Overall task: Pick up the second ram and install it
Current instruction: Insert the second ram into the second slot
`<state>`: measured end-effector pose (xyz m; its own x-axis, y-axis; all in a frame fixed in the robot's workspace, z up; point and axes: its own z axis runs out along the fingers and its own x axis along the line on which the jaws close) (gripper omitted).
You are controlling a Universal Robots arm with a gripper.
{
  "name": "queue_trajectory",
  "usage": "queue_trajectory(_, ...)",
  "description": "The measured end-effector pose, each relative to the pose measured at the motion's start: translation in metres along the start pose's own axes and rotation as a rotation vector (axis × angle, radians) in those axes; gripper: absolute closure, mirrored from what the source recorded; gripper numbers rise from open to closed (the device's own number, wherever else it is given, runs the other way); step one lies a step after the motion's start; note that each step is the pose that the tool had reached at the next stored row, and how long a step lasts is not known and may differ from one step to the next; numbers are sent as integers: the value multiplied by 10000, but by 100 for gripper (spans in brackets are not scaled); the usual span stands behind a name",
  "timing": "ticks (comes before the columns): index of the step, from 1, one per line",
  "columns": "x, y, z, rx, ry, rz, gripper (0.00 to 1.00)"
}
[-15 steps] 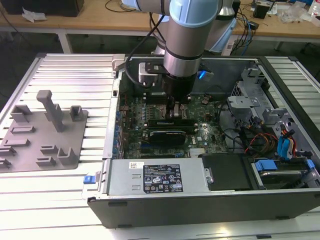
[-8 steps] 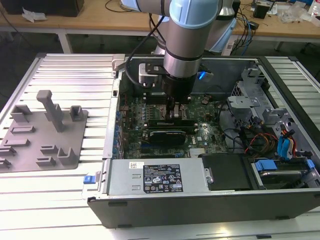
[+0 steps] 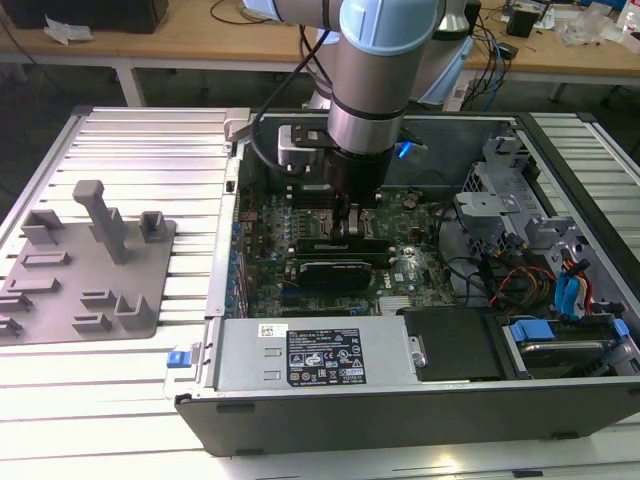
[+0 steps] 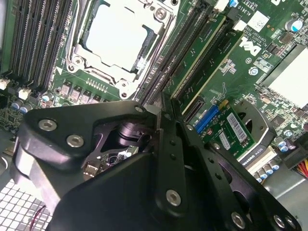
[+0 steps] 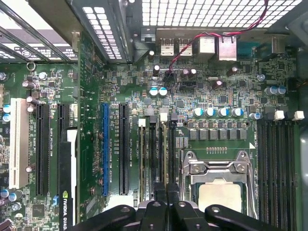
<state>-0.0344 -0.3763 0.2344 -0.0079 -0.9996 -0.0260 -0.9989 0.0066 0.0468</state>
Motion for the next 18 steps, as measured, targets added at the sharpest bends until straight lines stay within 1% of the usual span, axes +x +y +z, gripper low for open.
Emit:
queue_trajectory(7,-1,1,-25,0,0,0,91)
queue_trajectory(18,-1,-5,-25,-1,0,0,91)
